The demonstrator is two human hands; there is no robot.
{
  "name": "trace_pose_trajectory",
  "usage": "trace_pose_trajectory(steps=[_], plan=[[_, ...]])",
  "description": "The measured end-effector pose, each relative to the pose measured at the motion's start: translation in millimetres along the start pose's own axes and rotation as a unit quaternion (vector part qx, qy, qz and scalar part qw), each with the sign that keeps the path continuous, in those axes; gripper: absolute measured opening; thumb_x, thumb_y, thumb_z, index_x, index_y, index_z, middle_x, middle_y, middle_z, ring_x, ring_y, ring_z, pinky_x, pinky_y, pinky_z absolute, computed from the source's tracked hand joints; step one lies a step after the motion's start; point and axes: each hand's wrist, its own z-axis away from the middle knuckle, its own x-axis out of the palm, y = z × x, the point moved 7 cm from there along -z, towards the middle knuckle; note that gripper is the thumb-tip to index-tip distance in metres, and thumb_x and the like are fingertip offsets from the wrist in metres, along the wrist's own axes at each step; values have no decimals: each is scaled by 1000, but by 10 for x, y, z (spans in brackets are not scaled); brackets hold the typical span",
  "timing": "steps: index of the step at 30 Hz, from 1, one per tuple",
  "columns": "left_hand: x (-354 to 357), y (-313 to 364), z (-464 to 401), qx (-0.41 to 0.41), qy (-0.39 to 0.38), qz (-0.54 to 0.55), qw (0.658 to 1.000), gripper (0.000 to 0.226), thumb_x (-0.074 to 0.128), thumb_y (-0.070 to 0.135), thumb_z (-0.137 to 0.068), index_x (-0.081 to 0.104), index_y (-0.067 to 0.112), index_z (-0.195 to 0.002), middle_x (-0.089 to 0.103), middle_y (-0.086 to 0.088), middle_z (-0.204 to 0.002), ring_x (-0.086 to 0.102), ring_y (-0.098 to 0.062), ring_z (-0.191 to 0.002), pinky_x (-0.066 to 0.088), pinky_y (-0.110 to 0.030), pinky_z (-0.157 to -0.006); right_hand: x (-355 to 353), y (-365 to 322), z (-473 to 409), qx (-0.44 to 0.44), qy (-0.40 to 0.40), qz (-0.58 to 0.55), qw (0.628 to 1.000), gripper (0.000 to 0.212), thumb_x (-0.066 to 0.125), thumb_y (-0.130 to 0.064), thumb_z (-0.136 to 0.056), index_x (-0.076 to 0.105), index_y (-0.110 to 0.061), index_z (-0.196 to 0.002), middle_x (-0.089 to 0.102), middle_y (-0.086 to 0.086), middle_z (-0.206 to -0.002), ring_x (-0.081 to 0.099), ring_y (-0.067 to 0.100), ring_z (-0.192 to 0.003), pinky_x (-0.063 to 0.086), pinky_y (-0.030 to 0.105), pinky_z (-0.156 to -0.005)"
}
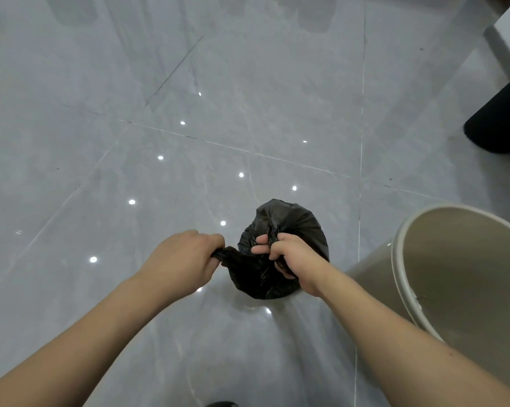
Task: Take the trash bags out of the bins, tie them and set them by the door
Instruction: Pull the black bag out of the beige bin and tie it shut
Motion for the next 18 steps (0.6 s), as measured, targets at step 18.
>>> trace_pose_trajectory(steps=[18], plan=[[-67,281,-756,-35,-109,170,979,24,49,28,-90,65,10,-88,54,-1,-110,39,-22,-112,40,-34,-88,103,14,147,21,-94,176,980,47,81,-45,-67,66,-23,-106,70,-2,-93,66,15,-87,51,26,-70]])
